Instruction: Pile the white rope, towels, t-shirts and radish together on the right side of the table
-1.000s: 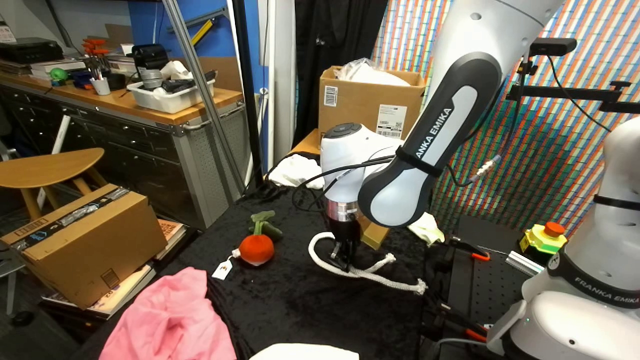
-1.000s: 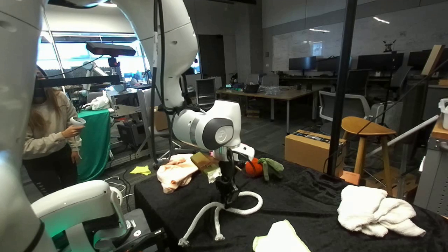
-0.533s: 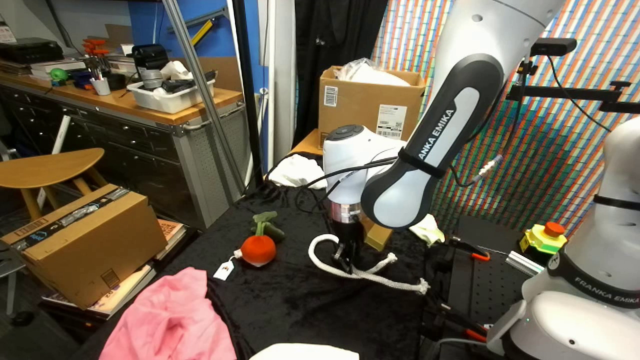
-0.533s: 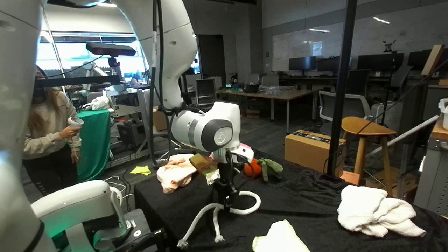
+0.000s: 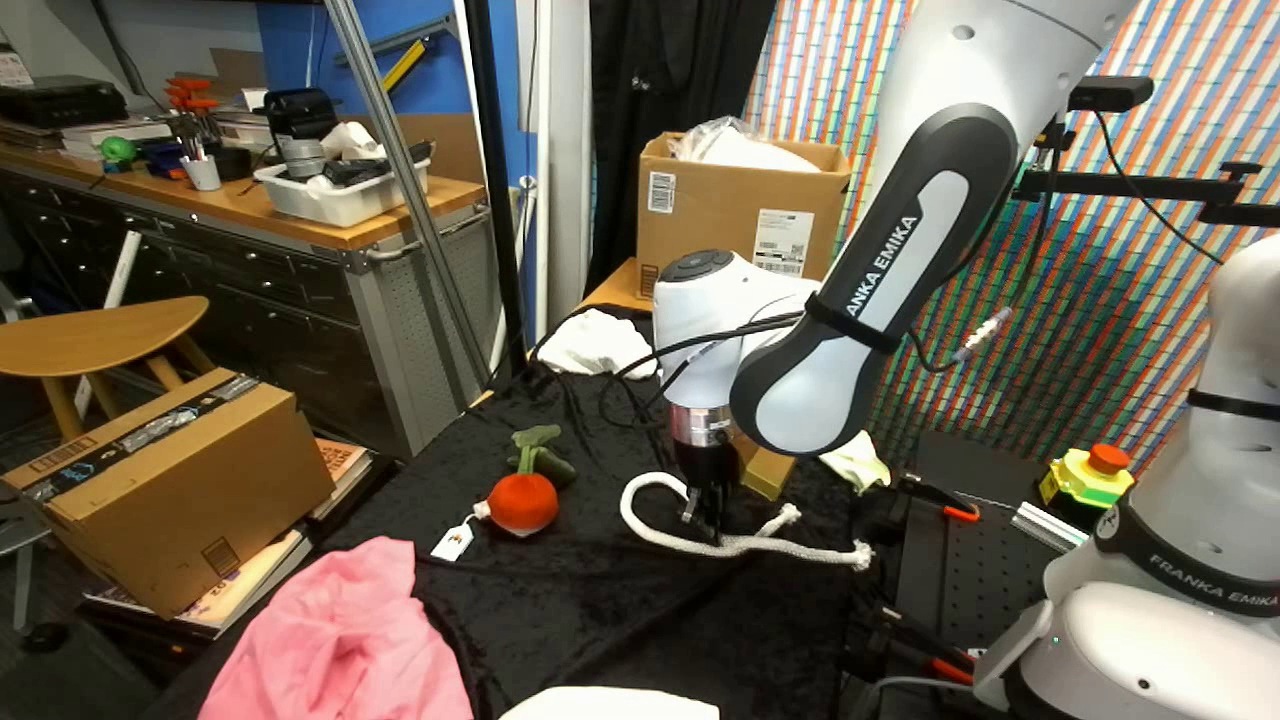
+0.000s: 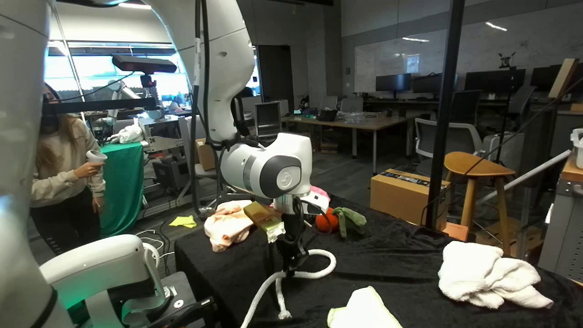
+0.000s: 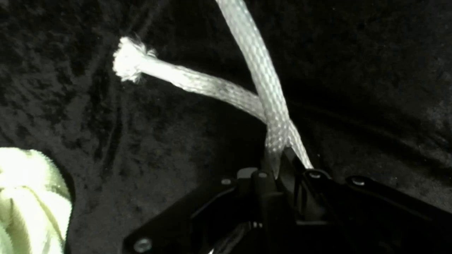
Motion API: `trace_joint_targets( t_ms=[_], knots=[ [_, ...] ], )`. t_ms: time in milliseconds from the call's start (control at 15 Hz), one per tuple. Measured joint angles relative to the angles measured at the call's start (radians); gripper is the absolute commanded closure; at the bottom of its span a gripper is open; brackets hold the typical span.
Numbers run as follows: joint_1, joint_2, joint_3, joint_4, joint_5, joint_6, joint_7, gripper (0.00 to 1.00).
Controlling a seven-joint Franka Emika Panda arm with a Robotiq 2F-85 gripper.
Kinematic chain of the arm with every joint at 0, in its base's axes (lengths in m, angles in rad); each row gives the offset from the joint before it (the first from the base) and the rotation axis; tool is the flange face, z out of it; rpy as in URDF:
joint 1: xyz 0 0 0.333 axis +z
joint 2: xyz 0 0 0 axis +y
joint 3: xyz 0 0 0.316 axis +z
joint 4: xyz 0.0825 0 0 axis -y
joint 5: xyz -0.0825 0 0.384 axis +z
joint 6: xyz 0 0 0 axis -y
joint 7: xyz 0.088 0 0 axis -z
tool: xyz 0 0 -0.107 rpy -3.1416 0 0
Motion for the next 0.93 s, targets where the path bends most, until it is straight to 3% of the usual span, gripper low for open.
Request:
trace_joint_targets(
  t_ms=[200, 333, 667, 933],
  knots=[
    [0.007, -0.009, -0.028, -0.011, -0.044, -0.011, 0.02, 0.86],
    [0.024, -0.026, -0.077, -0.018, -0.131, -0.013, 0.079, 0.86],
    [0.065, -0.11, -0.222, -0.025, -0.462, -0.012, 0.357, 0.86],
    [0.038, -0.182, -0.261, -0.025, -0.697, -0.042, 0.598, 0.86]
  ],
)
